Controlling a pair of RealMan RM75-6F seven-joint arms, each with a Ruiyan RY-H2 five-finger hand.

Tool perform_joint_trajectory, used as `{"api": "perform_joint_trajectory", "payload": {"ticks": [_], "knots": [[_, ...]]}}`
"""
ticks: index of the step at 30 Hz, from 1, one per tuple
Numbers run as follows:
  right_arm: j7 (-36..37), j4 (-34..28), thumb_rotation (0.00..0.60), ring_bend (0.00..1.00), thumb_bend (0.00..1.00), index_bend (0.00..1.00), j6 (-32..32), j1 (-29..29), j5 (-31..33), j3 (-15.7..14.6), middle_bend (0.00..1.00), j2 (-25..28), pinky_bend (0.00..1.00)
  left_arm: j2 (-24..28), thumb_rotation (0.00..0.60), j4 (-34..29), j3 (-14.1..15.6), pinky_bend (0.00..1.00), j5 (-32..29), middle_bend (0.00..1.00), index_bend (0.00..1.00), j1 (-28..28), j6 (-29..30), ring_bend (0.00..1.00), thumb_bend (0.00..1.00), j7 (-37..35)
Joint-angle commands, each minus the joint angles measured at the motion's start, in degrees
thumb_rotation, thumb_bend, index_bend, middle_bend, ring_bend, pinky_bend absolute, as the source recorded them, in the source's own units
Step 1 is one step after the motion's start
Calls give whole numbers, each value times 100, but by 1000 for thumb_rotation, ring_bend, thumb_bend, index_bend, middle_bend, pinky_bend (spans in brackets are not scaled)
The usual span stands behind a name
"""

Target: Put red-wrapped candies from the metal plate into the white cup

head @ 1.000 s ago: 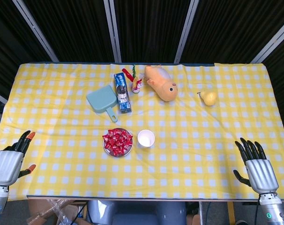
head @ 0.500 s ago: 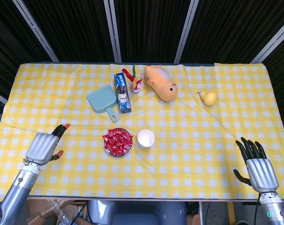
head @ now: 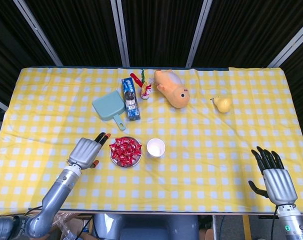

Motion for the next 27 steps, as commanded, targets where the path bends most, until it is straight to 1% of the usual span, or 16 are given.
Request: {"api": "perform_joint_trajectory", "payload": {"ticks": [1,8,13,22,27], "knots": [[49,-11,600,0,340,0,-25,9,19,4,0,16,2,-372,600,204,2,929,-354,89,53,-326,75,845,309,245],[155,-37,600,0,341,0,-72,27,52,11,0,51,2,-1004,600,686,-12,929,-913,110,53,-831,169,847,309,511],[229,-51,600,0,342,0,-98,34,86,20,0,73,2,-1275,600,954,0,929,-1131,135,68,-1051,206,847,309,597],[313,-66,600,0,342,0,-98,41,98,33,0,92,2,-1738,600,1515,43,929,-1447,193,133,-1380,212,847,309,575],[336,-75,600,0,342,0,-120,45,145,45,0,102,2,-1949,600,1775,147,929,-1484,276,223,-1474,217,847,310,513]]}}
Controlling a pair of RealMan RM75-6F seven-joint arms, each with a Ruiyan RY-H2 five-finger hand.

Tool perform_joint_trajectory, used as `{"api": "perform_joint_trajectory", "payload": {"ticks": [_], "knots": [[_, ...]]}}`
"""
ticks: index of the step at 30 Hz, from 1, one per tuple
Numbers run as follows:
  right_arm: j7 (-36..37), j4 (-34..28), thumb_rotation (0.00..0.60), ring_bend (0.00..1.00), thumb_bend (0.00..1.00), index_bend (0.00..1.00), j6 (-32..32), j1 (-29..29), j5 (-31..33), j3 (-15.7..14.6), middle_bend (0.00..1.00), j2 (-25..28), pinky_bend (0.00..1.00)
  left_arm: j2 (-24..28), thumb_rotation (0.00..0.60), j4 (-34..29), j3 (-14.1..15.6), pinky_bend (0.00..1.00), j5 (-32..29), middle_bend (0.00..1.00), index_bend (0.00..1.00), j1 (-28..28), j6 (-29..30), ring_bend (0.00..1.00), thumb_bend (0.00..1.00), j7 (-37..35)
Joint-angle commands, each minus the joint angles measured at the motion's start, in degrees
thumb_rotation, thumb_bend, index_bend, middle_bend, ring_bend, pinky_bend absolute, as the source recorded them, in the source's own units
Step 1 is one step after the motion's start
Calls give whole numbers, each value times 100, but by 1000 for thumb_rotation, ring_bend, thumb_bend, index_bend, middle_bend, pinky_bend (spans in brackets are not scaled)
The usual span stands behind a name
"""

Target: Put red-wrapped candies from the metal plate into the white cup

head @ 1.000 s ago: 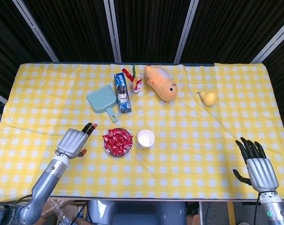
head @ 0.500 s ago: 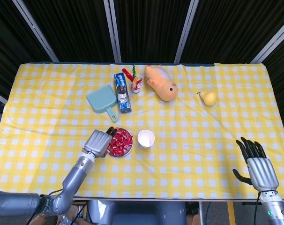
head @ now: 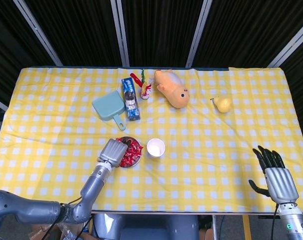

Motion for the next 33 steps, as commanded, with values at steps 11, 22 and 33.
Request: {"api": "perform_joint_trajectory", "payload": {"ticks": [11,22,33], "knots": [[-5,-37,600,0,341,0,-34,8,42,1,0,11,2,-267,600,485,166,935,234,620,470,-55,50,865,425,-398],[-7,-23,600,0,341,0,-23,9,43,5,0,0,2,-153,600,561,62,935,492,702,538,-104,163,868,441,-572],[-10,-28,600,0,341,0,-6,6,25,0,0,-3,2,492,600,-324,-200,935,405,714,551,-256,395,868,441,-328]]}}
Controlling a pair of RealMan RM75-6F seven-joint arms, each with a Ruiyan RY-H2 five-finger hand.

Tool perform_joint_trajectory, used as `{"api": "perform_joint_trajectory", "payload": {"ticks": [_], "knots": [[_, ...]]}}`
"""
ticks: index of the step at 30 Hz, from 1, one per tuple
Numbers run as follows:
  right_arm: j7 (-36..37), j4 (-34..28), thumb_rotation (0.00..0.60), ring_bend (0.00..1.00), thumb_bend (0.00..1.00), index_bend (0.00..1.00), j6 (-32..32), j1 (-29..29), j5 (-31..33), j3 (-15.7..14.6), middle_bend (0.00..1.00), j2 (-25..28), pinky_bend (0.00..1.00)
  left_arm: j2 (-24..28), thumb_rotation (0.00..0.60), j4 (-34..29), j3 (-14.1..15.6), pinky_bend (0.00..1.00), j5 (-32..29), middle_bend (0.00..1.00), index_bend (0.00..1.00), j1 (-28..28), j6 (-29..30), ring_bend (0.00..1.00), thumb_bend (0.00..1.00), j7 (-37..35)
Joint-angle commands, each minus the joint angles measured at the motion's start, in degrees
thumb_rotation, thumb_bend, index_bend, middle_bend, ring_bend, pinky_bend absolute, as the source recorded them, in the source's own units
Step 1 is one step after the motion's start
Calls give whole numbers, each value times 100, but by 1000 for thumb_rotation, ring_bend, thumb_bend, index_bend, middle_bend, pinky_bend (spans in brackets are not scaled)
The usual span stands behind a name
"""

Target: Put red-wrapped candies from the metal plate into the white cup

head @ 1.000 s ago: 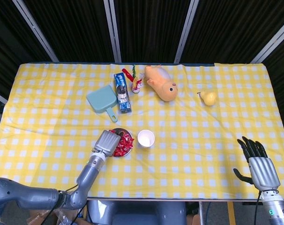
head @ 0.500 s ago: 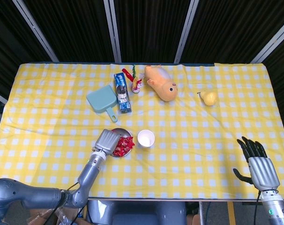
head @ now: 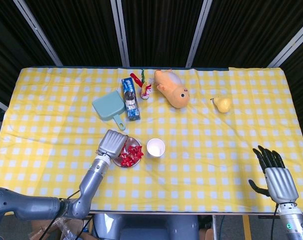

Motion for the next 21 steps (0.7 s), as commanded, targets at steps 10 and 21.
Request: {"api": "perform_joint_trajectory", "payload": {"ticks": [10,21], "knots": [[36,-6,600,0,342,0,1,3,-10,-1,0,10,2,202,600,-678,-569,935,-375,717,552,-585,204,868,441,444],[128,-40,600,0,342,0,-35,15,45,20,0,25,2,-664,600,32,-883,935,-769,716,552,-1288,119,867,441,475]]}}
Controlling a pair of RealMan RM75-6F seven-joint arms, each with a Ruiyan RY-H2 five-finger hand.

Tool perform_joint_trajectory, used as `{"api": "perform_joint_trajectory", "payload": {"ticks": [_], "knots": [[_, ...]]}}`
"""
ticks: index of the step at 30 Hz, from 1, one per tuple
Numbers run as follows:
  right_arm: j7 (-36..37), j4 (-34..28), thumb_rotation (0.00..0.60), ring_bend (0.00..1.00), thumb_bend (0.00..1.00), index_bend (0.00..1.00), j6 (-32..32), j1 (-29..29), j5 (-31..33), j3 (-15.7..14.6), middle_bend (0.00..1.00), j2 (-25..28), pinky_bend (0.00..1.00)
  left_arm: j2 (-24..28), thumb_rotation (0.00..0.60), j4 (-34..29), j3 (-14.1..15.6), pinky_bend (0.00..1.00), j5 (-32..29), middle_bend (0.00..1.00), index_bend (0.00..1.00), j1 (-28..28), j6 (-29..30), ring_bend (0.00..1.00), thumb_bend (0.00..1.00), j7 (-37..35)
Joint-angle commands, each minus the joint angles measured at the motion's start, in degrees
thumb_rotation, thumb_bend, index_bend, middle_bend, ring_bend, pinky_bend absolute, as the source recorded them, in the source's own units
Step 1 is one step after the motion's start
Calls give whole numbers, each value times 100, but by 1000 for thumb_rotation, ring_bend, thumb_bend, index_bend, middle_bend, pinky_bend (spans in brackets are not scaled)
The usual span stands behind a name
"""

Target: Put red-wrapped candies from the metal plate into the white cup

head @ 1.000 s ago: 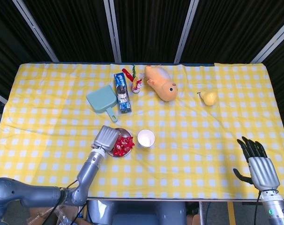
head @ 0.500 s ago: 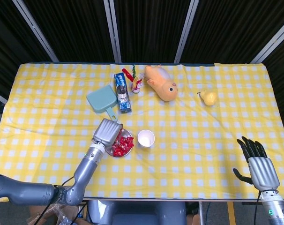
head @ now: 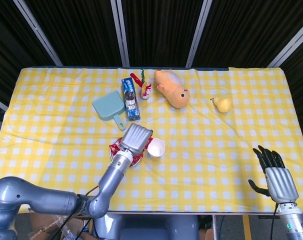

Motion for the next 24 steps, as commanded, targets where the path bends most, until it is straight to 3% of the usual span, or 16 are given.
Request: {"api": "perform_joint_trajectory", "payload": {"ticks": [1,11,24], "knots": [[31,-4,600,0,342,0,-3,1,-2,-1,0,6,2,-300,600,296,-75,935,-89,717,553,-223,-58,867,441,-22],[151,-29,600,0,341,0,-31,9,23,11,0,42,2,-785,600,897,-160,935,-91,695,536,-606,-141,867,441,-60],[157,-34,600,0,341,0,-39,15,19,6,0,48,2,-784,600,932,-16,935,-59,600,498,-557,-102,863,427,-226]]}}
